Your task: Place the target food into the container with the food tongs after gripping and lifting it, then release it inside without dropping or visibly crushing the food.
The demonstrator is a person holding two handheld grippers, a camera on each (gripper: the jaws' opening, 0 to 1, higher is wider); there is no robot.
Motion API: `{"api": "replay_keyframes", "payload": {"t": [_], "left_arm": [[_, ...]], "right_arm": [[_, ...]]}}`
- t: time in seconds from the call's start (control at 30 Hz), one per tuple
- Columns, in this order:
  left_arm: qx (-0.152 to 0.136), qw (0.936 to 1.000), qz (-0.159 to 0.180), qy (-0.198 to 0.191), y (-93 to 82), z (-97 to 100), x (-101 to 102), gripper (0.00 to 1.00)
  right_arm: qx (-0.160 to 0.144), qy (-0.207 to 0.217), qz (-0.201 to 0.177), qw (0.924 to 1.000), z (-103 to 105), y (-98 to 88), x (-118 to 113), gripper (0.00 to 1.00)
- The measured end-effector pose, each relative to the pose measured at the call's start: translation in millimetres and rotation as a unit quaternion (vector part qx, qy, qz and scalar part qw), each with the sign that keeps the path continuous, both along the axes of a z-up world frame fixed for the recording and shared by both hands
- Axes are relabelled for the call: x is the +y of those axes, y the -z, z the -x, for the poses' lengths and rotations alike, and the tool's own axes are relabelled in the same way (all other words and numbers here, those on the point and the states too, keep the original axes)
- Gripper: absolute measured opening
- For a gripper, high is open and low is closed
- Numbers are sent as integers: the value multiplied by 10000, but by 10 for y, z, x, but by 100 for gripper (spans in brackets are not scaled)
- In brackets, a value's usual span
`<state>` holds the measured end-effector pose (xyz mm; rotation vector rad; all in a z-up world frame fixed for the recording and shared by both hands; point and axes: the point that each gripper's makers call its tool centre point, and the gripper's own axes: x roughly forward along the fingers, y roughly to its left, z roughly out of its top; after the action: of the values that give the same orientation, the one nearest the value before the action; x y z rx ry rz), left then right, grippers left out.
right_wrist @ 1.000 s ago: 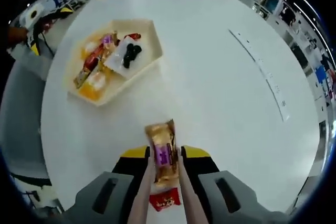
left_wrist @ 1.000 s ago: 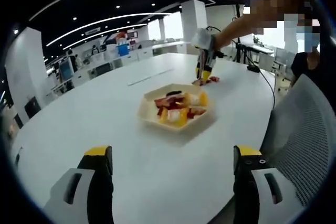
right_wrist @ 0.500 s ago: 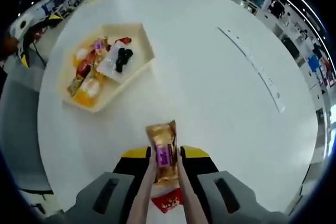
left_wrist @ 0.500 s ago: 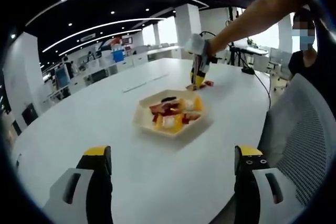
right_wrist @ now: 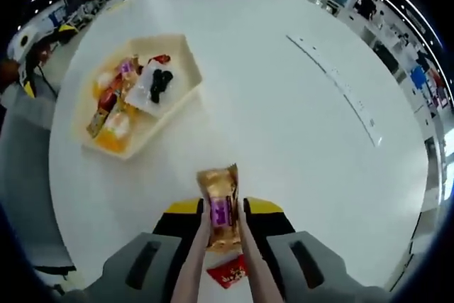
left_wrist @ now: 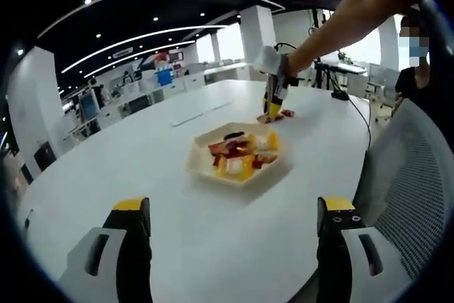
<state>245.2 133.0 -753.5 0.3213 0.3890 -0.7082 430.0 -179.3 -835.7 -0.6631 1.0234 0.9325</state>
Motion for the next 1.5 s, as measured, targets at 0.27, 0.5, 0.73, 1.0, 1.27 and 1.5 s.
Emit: {"api": "replay_keyframes", "payload": {"t": [0.27,0.5,0.73,1.0,1.27,1.5], "left_arm": [[-34,9999,118,100,-33,3,-35,97],[55,9998,-99,147,63,20,-37,99],[341,9993,173,33,102,21,-8,99],[306,9993,218,10,75,17,-6,99],[246,9995,221,-3,56,7,0,99],[249,9995,209,1,57,10,1,99]], "right_arm": [[50,82,-71,9999,86,-172,82,20],[49,147,-8,9999,33,-304,42,20],[81,120,114,9998,-8,-434,-13,21],[58,239,58,9997,-93,-660,-10,21],[-88,272,25,9996,-175,-877,32,21],[-139,223,96,9996,-211,-1035,67,21]]}}
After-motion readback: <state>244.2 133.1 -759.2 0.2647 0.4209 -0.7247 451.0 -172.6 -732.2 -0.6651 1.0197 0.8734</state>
